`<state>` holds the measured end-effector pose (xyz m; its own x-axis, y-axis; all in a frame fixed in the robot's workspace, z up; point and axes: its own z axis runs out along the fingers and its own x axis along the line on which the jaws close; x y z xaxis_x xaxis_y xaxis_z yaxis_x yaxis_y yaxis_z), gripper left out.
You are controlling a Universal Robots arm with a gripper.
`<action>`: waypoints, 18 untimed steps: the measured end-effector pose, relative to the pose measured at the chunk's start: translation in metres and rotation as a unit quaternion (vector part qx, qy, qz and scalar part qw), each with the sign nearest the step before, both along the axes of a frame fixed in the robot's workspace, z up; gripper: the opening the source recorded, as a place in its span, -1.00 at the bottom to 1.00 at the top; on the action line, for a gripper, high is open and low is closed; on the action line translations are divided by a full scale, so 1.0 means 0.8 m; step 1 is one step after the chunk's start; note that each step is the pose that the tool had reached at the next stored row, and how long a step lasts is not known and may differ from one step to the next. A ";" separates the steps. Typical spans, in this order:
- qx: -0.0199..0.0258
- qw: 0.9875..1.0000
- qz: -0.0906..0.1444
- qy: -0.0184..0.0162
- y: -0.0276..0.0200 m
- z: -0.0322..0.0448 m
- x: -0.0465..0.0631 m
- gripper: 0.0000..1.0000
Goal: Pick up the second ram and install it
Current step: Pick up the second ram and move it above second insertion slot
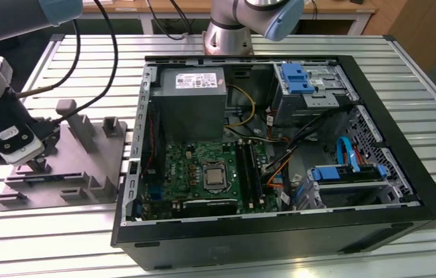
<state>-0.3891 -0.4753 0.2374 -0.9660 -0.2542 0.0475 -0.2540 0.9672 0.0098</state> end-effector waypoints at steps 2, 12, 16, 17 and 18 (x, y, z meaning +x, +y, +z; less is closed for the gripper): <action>0.000 1.000 0.014 0.000 0.0000 0.0000 0.000 -0.79; 0.000 0.998 0.067 0.000 0.0000 0.0000 0.000 -0.79; 0.000 0.996 0.084 0.000 0.0000 0.0000 0.000 -0.79; 0.000 0.996 0.089 0.000 0.0000 0.0000 0.000 -0.79; 0.000 0.996 0.093 0.000 0.0000 0.0000 0.000 -0.79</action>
<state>-0.3891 -0.4753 0.2374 -0.9021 -0.4290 0.0475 -0.4290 0.9032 0.0098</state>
